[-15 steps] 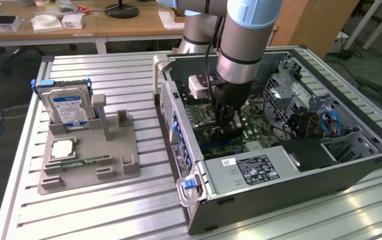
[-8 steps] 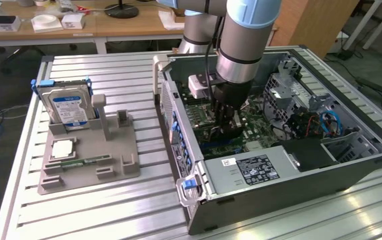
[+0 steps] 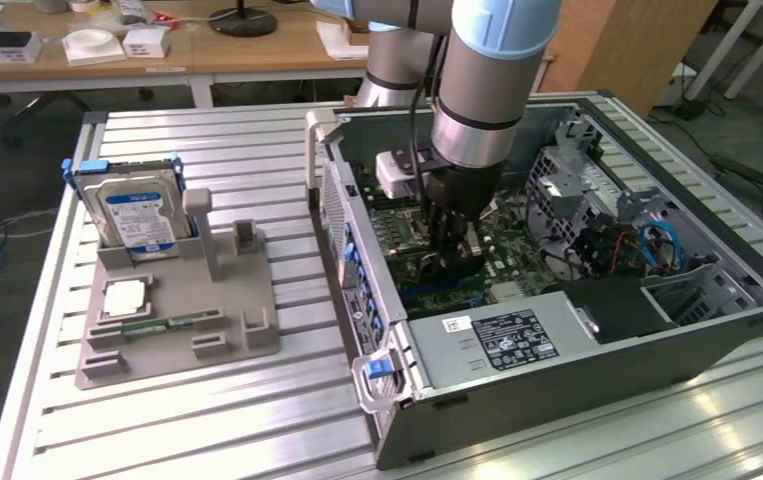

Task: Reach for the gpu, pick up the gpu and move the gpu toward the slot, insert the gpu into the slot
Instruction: 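Insert the gpu into the slot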

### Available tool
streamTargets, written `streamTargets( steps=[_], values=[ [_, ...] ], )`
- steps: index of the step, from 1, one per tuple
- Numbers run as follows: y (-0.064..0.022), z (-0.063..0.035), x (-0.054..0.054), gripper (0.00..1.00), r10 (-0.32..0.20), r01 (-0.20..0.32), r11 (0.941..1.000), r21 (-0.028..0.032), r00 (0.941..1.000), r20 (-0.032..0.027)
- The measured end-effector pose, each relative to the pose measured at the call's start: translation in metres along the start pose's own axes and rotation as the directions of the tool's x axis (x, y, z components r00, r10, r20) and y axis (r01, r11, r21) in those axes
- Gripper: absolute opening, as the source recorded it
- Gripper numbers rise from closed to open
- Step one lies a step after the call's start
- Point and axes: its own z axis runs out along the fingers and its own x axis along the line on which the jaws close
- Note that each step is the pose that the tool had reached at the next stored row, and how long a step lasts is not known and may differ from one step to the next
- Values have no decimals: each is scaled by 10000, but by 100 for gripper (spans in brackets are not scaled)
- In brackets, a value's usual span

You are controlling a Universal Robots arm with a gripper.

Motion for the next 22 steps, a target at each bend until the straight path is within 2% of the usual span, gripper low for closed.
streamTargets(
  steps=[7,22],
  values=[
    [1,36,0,26,1,-1,10000,3,10000,4],
    [3,4,-1,26,1,-1,10000,6,10000,8]
  ],
)
